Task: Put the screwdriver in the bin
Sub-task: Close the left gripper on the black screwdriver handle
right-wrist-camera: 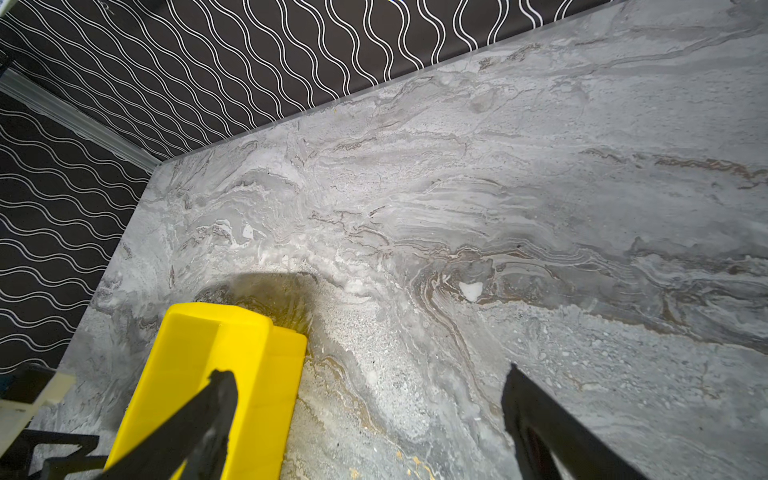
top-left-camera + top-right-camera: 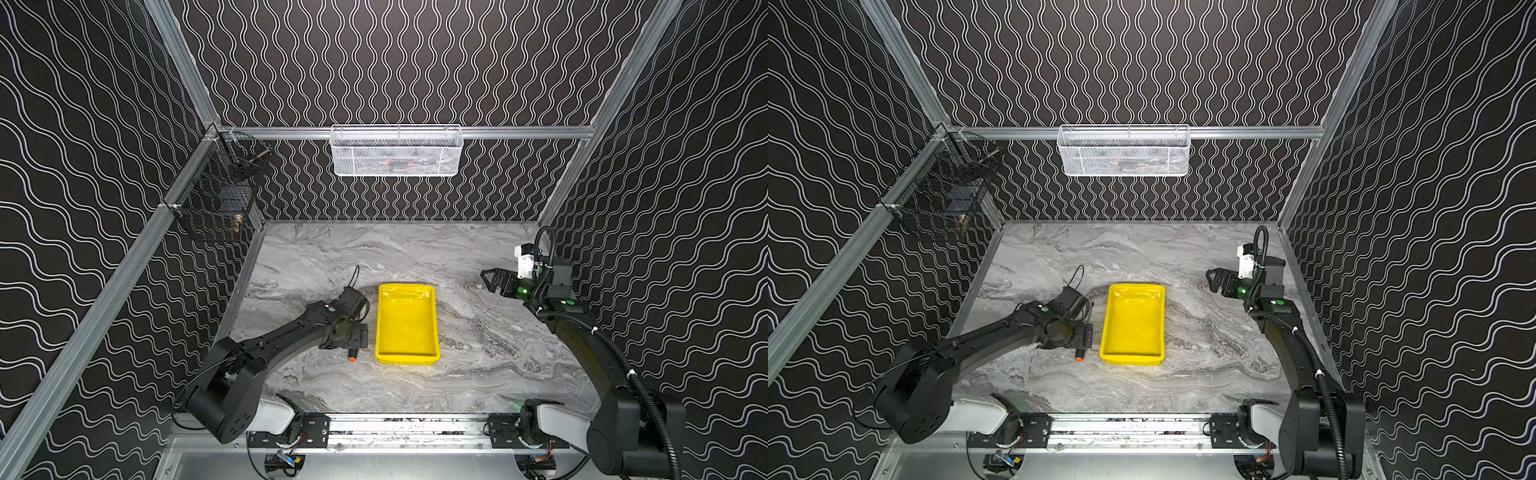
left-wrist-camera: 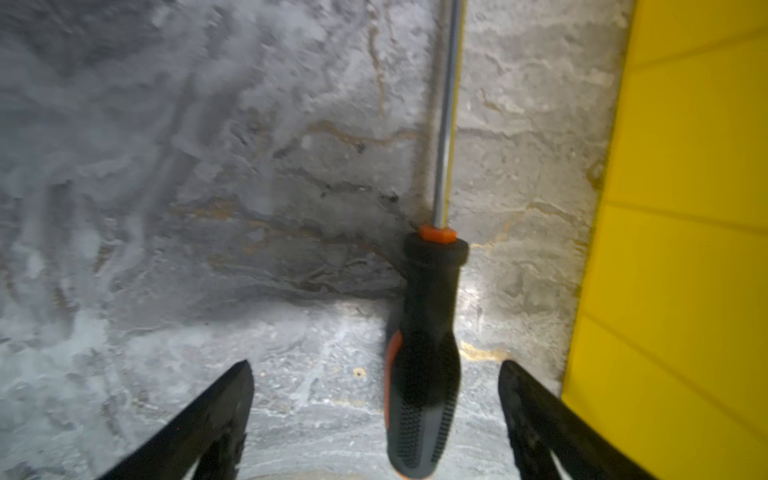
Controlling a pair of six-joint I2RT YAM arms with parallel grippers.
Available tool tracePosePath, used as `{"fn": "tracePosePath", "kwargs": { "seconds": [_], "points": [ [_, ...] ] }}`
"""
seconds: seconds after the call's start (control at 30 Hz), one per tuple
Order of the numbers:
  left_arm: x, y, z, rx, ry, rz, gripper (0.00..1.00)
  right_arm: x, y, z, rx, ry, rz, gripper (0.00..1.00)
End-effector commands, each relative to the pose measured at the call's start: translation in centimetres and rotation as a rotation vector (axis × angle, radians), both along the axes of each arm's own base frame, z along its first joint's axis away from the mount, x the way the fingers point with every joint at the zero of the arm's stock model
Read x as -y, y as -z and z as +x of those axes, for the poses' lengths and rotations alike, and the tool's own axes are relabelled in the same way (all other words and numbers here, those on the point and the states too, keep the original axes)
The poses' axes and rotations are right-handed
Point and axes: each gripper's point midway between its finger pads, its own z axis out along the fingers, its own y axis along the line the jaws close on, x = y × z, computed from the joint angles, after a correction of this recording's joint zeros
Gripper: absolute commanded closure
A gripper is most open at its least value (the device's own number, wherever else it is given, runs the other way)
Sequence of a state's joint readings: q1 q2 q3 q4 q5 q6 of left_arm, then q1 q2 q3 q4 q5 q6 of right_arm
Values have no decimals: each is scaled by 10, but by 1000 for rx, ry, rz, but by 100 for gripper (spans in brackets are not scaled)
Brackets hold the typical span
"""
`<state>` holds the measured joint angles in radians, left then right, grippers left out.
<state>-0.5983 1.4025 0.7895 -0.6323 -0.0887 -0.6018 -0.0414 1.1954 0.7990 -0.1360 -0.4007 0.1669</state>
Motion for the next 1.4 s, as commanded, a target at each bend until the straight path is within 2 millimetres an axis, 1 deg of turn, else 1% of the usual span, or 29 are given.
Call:
{"fn": "tracePosePath", "kwargs": {
  "seconds": [0.0, 0.1, 0.2, 0.37, 0.43, 0.63, 0.77, 0.87, 0.93, 1.0, 1.27, 1.37],
  "points": [
    [4, 4, -3, -8, 2, -16, 8, 1, -3, 2, 15, 1, -5, 1],
    [2, 9, -7, -30, 1, -3, 9, 0, -2, 1, 4, -6, -4, 0],
    [1, 15, -9, -38, -2, -3, 17, 0, -1, 2, 5, -5, -3, 0],
    [2, 19, -12, -47, -3, -5, 22, 0, -2, 1, 7, -3, -8, 1],
    [2, 20, -11, -46, -4, -5, 27, 1, -2, 2, 10, 1, -8, 0],
    [3, 26, -10, -55, -3, 0, 35, 1, 0, 2, 5, -2, -8, 0],
    [5, 30, -11, -71, -1, 2, 36, 0, 0, 2, 1, -8, -6, 1],
    [5, 33, -10, -72, -3, 4, 43, 0, 0, 3, 4, -5, -7, 1],
    [7, 34, -10, -83, 1, 5, 43, -1, 2, 3, -7, -11, -4, 1],
    [7, 34, -8, -76, 1, 4, 48, -1, 2, 3, -6, -14, -2, 0],
    [5, 31, -3, -54, 4, 23, 76, -2, 2, 4, -8, -16, 3, 0],
    [7, 29, -1, -53, 6, 24, 84, -2, 2, 3, -13, -17, 0, 1]
  ]
}}
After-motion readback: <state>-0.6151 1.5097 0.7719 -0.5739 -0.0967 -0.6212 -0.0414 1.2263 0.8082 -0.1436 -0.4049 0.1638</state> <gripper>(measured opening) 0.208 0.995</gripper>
